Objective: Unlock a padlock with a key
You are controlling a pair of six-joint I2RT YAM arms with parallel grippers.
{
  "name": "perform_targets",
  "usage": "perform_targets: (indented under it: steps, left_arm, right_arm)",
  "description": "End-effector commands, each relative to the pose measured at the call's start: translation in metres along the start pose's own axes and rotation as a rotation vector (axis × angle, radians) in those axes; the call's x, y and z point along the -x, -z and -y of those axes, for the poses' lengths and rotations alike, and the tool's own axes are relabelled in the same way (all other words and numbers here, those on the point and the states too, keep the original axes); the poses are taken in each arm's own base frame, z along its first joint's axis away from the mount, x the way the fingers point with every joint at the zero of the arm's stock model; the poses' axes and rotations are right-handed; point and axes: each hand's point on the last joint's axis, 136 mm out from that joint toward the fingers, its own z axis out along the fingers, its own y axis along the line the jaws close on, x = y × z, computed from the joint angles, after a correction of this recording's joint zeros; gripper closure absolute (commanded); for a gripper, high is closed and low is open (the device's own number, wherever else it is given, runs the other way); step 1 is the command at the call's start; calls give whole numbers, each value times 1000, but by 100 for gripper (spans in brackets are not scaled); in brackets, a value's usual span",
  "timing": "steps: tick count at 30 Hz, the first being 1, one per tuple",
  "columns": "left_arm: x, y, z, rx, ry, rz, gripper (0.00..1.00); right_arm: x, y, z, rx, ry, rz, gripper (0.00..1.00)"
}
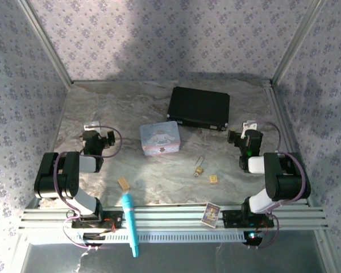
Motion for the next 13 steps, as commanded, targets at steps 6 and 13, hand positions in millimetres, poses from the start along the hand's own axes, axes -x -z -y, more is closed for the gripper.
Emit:
perform_targets:
  steps: [6, 13]
  left_arm:
    - [23, 0, 10, -50, -15, 62, 0]
    - [23, 0, 11, -50, -17, 65, 0]
  right_arm:
    - [14, -1, -3, 13, 13, 37, 1]
    - [14, -1, -3, 22, 9, 35, 1]
